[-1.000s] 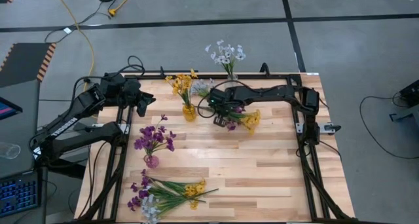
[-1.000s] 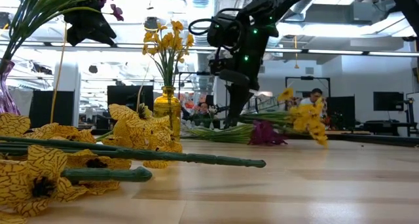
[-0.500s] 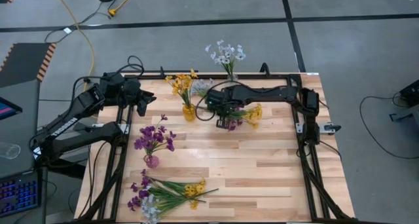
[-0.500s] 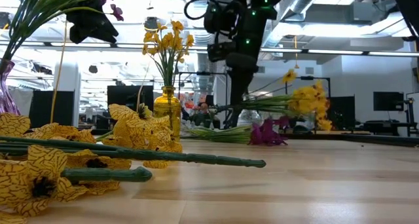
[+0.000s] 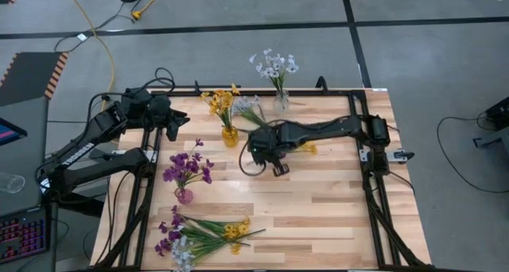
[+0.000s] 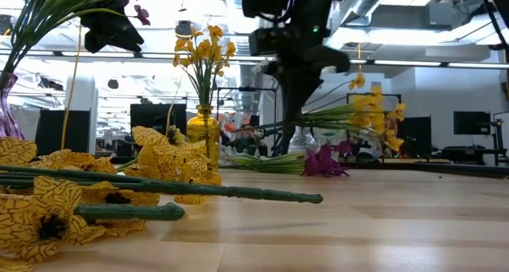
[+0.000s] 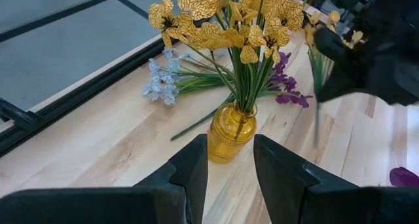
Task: Sort flowers into vase by color
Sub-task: Put the top yellow flowers into the yellow vase
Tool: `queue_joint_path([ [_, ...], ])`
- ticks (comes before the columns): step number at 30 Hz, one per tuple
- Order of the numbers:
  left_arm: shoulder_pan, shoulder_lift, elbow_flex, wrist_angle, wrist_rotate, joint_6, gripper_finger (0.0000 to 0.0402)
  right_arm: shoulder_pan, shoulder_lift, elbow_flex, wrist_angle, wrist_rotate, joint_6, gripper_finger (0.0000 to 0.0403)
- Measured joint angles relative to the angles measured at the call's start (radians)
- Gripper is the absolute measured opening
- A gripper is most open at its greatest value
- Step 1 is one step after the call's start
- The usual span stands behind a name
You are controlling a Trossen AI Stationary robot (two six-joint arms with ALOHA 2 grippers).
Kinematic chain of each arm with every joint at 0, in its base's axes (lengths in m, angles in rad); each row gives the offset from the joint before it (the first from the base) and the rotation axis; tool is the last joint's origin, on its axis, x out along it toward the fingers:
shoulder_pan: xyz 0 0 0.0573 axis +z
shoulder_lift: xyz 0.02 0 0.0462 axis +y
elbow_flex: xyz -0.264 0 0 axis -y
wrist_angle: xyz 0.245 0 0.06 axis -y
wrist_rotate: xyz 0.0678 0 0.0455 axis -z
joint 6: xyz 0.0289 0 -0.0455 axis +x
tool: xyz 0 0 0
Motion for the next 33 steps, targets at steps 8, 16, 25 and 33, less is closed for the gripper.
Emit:
queue_joint_path([
  [8,0.0,0.0,0.0,-0.001,0.0,0.0,0.011,0.126,0.0,0.0,-0.141,-0.003,-0.036,0.0029],
  [16,0.0,0.0,0.0,-0.002,0.0,0.0,0.011,0.248,0.0,0.0,-0.169,-0.155,0.085,0.0034],
  [25,0.0,0.0,0.0,-0.003,0.0,0.0,0.011,0.355,0.0,-0.031,-0.117,-0.196,0.138,0.0035],
  [33,0.0,0.0,0.0,-0.003,0.0,-0.012,0.011,0.379,0.0,-0.033,-0.118,-0.189,0.052,0.0037],
])
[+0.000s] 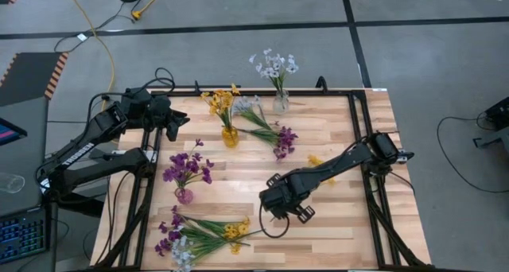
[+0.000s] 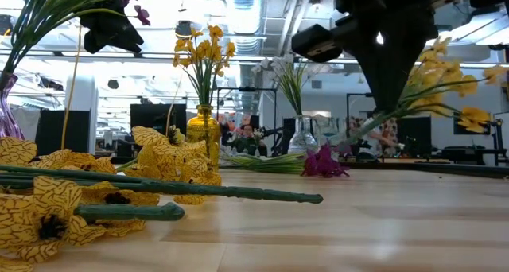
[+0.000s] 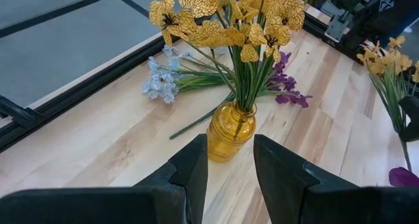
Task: Sort flowers into vase by color
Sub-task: Put the top yellow flowers into the yellow vase
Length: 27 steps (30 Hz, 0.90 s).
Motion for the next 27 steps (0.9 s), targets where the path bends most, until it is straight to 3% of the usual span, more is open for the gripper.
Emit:
queue_joint_path([
  [9,0.0,0.0,0.0,0.0,0.0,-0.004,0.011,0.001,0.003,-0.001,-0.007,0.014,-0.391,0.0037],
  [15,0.0,0.0,0.0,0.0,0.0,-0.004,0.011,-0.011,0.004,-0.001,0.085,0.059,-0.574,0.0037],
  [27,0.0,0.0,0.0,0.0,0.0,-0.042,0.011,-0.095,0.005,-0.001,0.162,0.061,-1.014,0.0036],
])
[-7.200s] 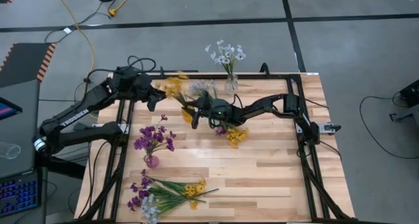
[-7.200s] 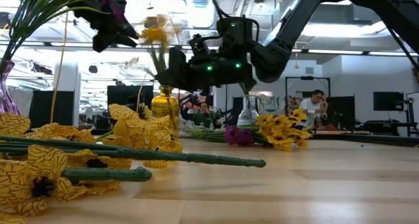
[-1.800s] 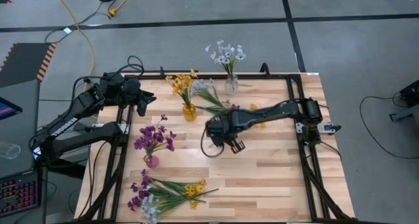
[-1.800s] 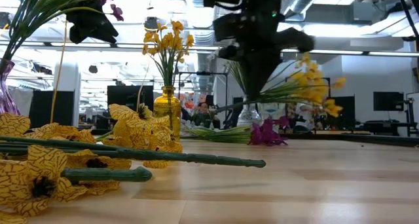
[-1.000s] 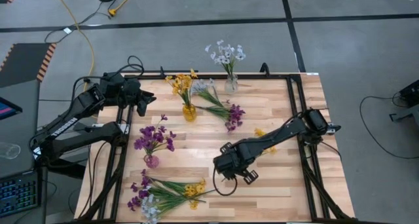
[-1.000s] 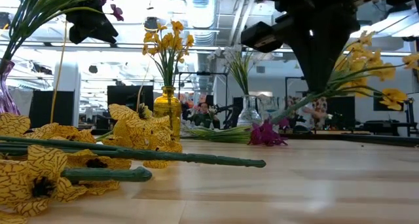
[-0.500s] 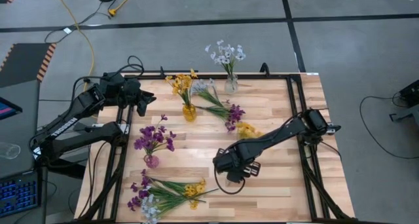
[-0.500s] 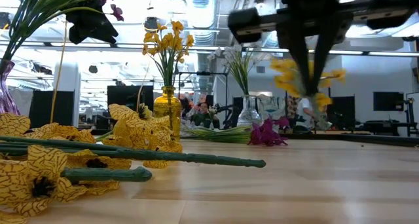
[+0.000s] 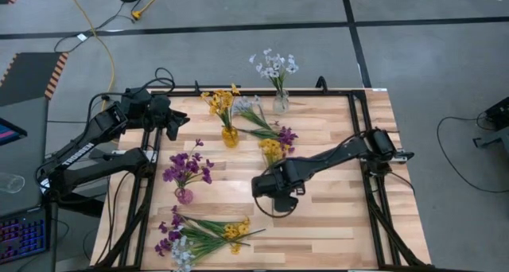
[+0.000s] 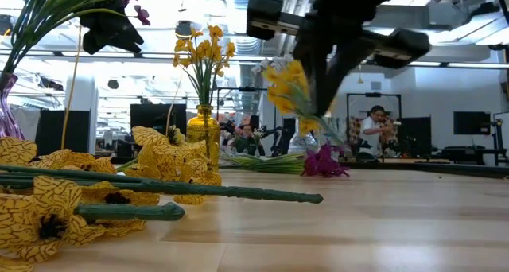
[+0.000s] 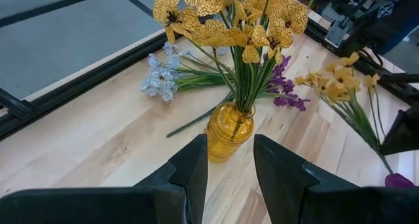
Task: Sort flowers into vase by color
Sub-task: Put the top yellow flowers into the yellow vase
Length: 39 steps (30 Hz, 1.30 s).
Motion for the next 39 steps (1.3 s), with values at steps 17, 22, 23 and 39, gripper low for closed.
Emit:
queue_joint_path([
  [17,0.0,0.0,0.0,0.0,0.0,-0.002,0.011,-0.077,0.176,0.0,0.129,0.142,-0.07,0.0036],
  [22,0.0,0.0,0.0,-0.002,0.0,-0.002,0.011,-0.072,0.194,0.002,0.143,0.22,-0.068,0.0036],
  [23,0.0,0.0,0.0,-0.002,0.0,-0.002,0.011,-0.072,0.194,0.002,0.149,0.221,-0.069,0.0037],
  [39,0.0,0.0,0.0,-0.007,0.0,0.0,0.011,-0.069,0.193,0.001,0.229,0.268,-0.024,0.0145],
])
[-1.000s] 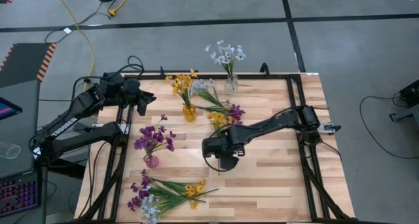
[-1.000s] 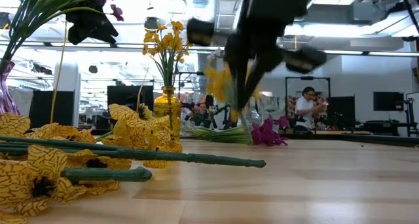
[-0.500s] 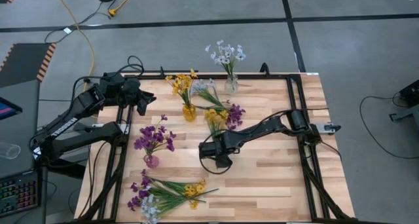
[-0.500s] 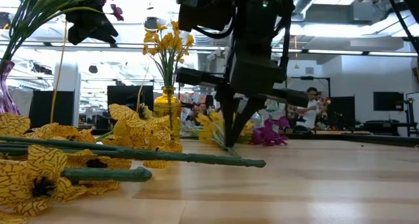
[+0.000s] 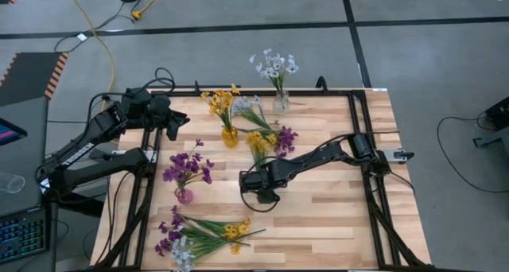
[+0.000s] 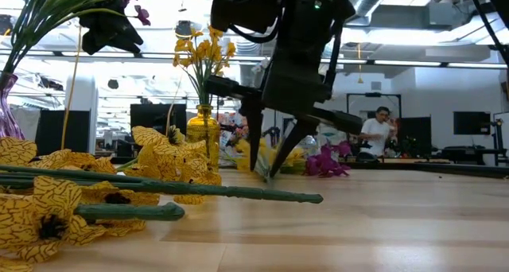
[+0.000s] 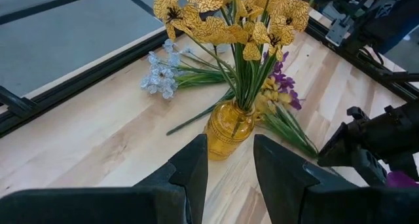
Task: Sort flowers into vase by color
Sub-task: Put the top yellow flowers into the yellow vase
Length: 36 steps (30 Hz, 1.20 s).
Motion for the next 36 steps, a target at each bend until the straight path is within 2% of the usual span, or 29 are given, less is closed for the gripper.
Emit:
queue_joint_path([
  [6,0.0,0.0,0.0,0.0,0.0,0.001,0.011,0.01,0.0,0.0,0.003,0.109,0.224,0.0196],
  [13,0.0,0.0,0.0,0.0,0.0,0.001,0.011,0.029,-0.001,0.0,0.0,0.348,0.471,0.0207],
  [16,0.0,0.0,0.0,0.0,0.0,0.001,0.011,0.038,-0.001,0.0,-0.004,0.384,0.576,0.0205],
  [21,0.0,0.0,0.0,0.0,0.0,0.002,0.011,0.052,-0.002,0.055,-0.053,0.384,0.837,0.0203],
  [24,0.0,0.0,0.0,0.0,0.0,0.002,0.011,0.055,-0.002,0.114,-0.118,0.384,1.068,0.0203],
  [29,0.0,0.0,0.0,0.0,0.0,0.002,0.011,0.049,-0.003,0.188,-0.235,0.381,1.586,0.0203],
  [32,0.0,0.0,0.0,0.0,0.0,0.002,0.011,0.04,-0.002,0.202,-0.292,0.379,1.874,0.0203],
  [36,0.0,0.0,0.0,-0.003,0.0,0.002,0.011,0.028,-0.002,0.202,-0.324,0.367,2.181,0.0203],
])
